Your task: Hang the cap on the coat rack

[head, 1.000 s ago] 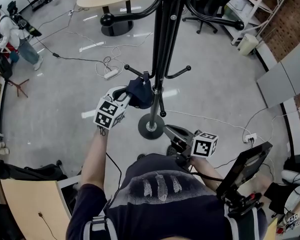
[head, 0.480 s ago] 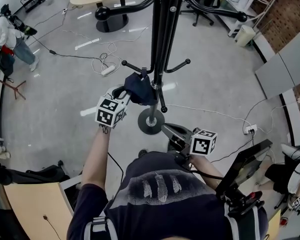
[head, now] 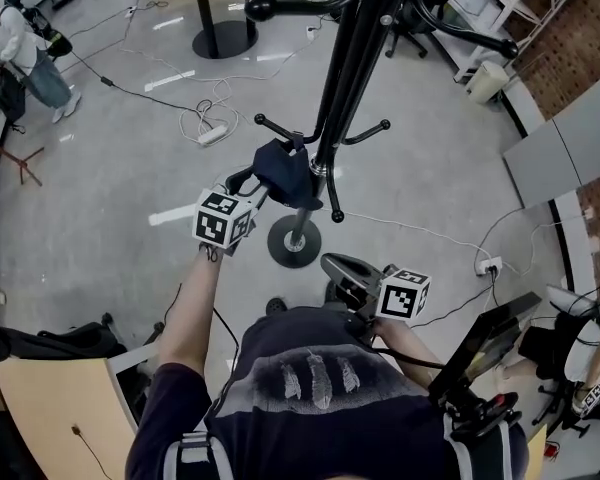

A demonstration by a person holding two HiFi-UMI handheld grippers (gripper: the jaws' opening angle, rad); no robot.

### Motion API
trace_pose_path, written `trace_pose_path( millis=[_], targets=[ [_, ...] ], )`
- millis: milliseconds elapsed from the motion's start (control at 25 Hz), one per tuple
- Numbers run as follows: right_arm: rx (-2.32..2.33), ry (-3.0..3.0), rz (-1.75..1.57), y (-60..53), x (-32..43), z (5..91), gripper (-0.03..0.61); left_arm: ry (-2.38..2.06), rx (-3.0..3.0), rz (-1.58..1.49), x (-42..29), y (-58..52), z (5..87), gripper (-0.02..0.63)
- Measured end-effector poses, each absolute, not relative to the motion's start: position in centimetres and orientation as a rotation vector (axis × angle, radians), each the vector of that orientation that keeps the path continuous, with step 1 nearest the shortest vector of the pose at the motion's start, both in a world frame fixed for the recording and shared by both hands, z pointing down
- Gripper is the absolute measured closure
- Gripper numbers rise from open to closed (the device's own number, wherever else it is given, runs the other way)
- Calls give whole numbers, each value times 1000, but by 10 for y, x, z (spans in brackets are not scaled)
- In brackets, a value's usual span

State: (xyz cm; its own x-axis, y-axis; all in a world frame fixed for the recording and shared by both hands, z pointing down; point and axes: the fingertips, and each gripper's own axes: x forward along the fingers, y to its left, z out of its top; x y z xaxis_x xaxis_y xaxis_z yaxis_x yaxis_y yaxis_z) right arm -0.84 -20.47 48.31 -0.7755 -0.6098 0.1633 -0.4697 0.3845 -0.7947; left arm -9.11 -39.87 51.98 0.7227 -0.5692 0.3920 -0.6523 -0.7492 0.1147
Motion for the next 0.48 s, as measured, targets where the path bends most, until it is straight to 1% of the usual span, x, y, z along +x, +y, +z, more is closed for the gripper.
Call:
trace_pose_path(
  millis=[80,120,480],
  targets=[
    [-974,2487,-1344,-203,-14,483,572,-984,2657,464,-98,-398,521,398],
    [-973,2493,-1345,-202,-16,483,574,-988,2646,455,-102,-397,522,385],
    [-973,2521,-1357,-188,-41,493,573,-997,2628,425,-132,-382,532,377]
  ],
)
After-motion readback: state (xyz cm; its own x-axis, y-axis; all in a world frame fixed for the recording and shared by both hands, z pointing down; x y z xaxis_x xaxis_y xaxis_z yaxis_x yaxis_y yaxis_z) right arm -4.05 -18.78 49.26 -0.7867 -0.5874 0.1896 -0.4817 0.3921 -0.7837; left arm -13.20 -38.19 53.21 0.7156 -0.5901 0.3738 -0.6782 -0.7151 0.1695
